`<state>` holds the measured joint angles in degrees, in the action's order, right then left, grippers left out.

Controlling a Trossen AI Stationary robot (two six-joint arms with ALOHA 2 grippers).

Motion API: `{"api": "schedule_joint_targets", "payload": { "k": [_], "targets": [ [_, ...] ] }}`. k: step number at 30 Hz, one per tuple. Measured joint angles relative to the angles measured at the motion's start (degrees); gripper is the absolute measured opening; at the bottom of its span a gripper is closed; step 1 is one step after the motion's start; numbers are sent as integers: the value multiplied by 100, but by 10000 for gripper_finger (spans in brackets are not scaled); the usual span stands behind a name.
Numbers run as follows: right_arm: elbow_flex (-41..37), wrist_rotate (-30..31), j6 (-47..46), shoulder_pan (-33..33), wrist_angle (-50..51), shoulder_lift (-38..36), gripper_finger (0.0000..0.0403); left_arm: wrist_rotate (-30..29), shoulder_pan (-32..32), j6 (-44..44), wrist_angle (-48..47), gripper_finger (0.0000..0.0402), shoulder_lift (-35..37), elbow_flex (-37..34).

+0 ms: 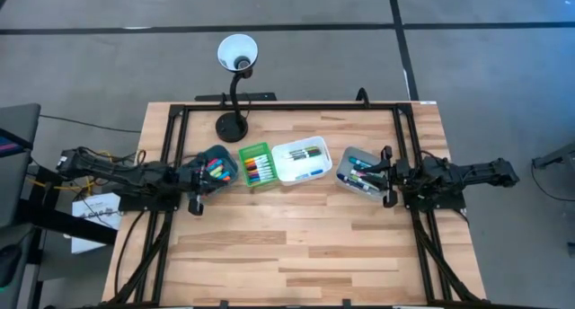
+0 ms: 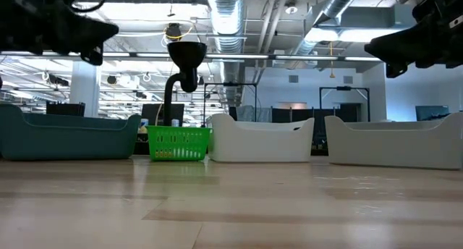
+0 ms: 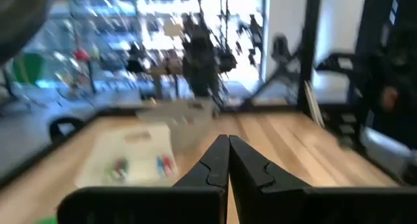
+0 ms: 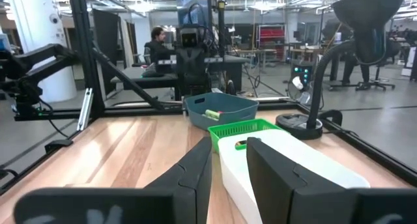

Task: Pick & Place Markers
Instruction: Return to Home Position

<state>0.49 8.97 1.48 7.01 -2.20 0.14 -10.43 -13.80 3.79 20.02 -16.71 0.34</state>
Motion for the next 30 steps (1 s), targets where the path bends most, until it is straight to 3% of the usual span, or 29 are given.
{"api": "schedule_joint_targets", "payload": {
  "k": [6,11,15,20,30],
  "targets": [
    [0,2,1,0,0,0,86,-448,4,313,64,6,654,2],
    [-2,2,0,0,2,0,86,-6,-4,344,-451,6,1228,2],
    [-2,3,0,0,2,0,86,16,-2,331,-1004,6,1650,2],
    [-2,2,0,0,2,0,86,241,0,406,-1234,6,1631,2],
    [-2,4,0,0,2,0,86,-112,4,509,-1360,6,1579,2]
  ]
}}
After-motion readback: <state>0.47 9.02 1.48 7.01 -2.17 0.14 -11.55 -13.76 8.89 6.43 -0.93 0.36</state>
